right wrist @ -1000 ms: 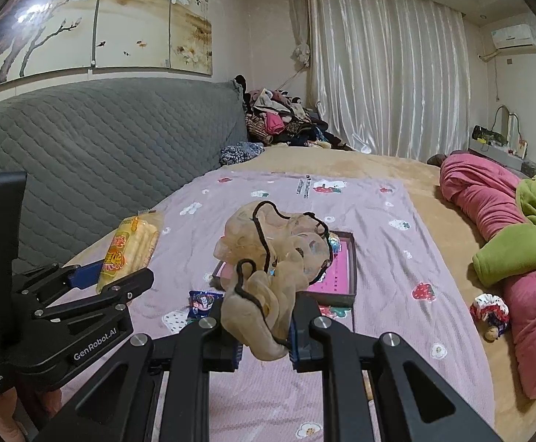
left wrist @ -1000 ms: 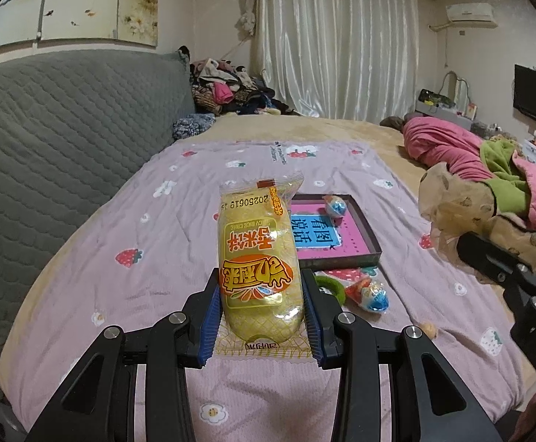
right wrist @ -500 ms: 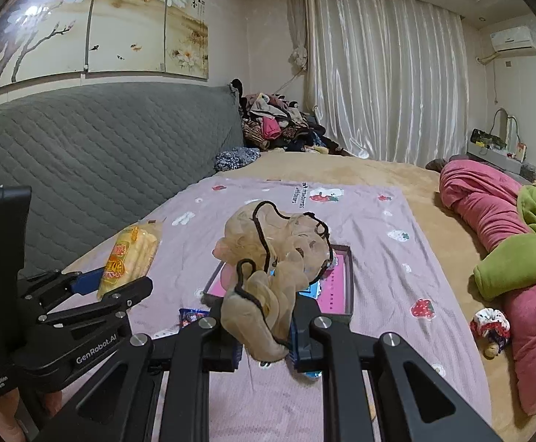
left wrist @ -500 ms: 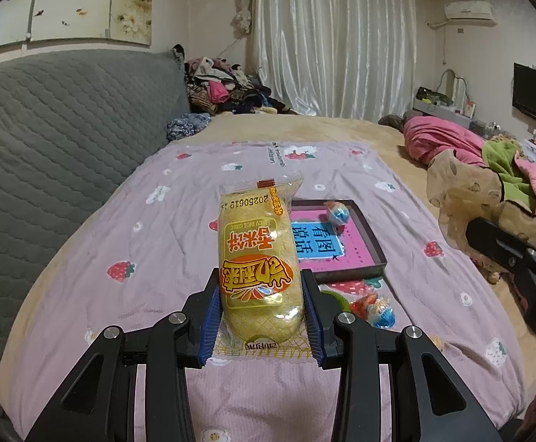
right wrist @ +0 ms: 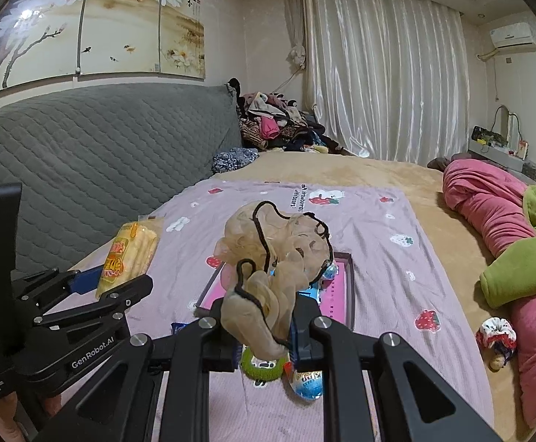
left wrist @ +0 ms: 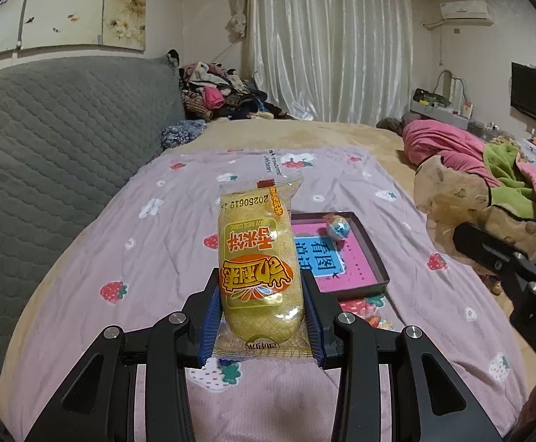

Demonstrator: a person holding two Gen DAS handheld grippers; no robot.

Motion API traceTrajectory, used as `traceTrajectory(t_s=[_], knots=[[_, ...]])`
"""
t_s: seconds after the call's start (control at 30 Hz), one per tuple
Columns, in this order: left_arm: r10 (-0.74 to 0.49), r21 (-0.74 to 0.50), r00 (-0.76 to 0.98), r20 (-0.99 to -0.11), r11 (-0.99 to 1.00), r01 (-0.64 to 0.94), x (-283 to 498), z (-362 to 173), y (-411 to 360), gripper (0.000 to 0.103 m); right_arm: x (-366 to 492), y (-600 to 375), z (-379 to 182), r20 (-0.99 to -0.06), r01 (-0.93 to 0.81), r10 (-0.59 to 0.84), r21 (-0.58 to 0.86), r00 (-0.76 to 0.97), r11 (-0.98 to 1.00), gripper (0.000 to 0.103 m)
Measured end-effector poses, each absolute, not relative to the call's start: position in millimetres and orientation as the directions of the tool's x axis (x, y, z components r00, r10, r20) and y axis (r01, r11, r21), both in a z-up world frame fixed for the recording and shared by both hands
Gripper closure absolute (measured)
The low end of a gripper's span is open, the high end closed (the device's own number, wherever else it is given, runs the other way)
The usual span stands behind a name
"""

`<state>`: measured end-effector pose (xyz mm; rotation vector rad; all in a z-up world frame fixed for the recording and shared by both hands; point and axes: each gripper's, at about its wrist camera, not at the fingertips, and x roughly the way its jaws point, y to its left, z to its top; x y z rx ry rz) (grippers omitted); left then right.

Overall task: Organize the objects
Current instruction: 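Carry the snack cake and mesh pouch over the pink tray with both grippers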

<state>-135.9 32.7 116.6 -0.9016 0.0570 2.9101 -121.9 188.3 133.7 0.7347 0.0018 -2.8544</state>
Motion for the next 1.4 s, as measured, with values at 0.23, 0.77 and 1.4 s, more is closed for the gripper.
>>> traceTrajectory(t_s=[0.23, 0.77, 1.4], knots=[[0.085, 0.005, -0.817, -0.571, -0.994, -0.107, -153.3, 114.9, 35.5, 0.062, -138.0, 189.7, 130.1, -0.489, 0.183, -0.184, 0.05, -0.853, -0.982, 0.084], [0.085, -0.007, -0.812, -0.577, -0.995, -0.099, -204.4, 109.4, 33.4, 0.062, -181.3, 192.3, 123.7, -0.51, 0.176, -0.174, 0.044, -0.843, -0.983, 0.084], [0.104, -0.04, -0.781, -0.616, -0.994, -0.1, -258.2, 87.3, 32.7, 0.062, -222.2, 191.8, 116.4, -0.508, 0.161, -0.171, 0.064, -0.844, -0.985, 0.084]])
